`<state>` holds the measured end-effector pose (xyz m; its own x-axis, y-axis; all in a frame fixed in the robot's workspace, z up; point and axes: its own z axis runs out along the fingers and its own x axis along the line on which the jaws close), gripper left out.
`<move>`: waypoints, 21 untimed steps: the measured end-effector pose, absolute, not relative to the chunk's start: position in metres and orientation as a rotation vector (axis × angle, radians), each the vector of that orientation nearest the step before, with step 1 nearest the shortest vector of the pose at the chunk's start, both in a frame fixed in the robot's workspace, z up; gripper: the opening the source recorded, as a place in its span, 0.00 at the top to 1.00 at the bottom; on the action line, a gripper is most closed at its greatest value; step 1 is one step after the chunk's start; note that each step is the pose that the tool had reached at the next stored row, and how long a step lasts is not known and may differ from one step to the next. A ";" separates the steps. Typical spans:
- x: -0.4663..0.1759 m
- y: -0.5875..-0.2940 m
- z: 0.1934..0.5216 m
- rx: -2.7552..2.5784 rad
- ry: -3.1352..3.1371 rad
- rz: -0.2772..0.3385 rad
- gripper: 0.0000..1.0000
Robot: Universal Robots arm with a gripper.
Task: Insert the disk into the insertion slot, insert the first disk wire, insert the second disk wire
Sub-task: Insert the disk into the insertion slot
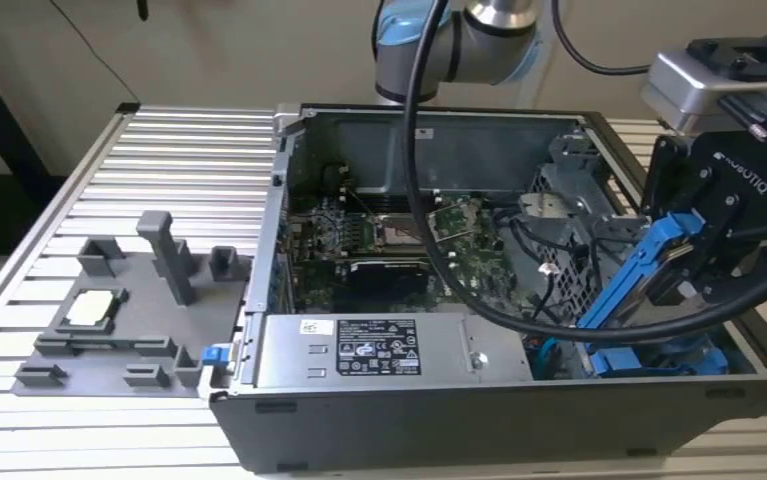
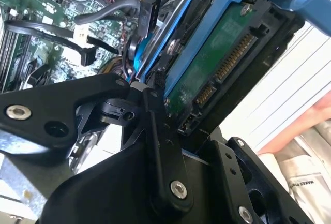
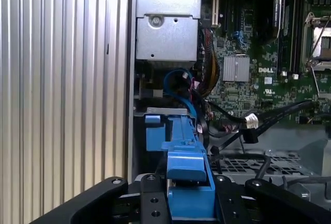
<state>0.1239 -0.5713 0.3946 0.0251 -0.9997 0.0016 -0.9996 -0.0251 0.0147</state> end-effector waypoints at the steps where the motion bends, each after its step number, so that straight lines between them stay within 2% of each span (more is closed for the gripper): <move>1: 0.124 -0.571 0.393 2.241 -2.185 -0.014 0.67; 7: 0.127 -0.571 0.386 2.241 -2.183 -0.011 0.67; 8: 0.127 -0.571 0.386 2.241 -2.183 -0.011 0.66; 9: 0.127 -0.571 0.386 2.241 -2.182 -0.011 0.60; 11: 0.127 -0.571 0.386 2.241 -2.183 -0.011 0.60; 12: 0.127 -0.571 0.387 2.240 -2.183 -0.011 0.53; 19: 0.127 -0.571 0.389 2.240 -2.182 -0.011 0.51; 20: 0.127 -0.571 0.389 2.240 -2.182 -0.011 0.45; 21: 0.127 -0.571 0.389 2.240 -2.182 -0.011 0.48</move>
<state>0.1266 -0.5711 0.3890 0.0263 -0.9996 0.0047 -0.9995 -0.0262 0.0149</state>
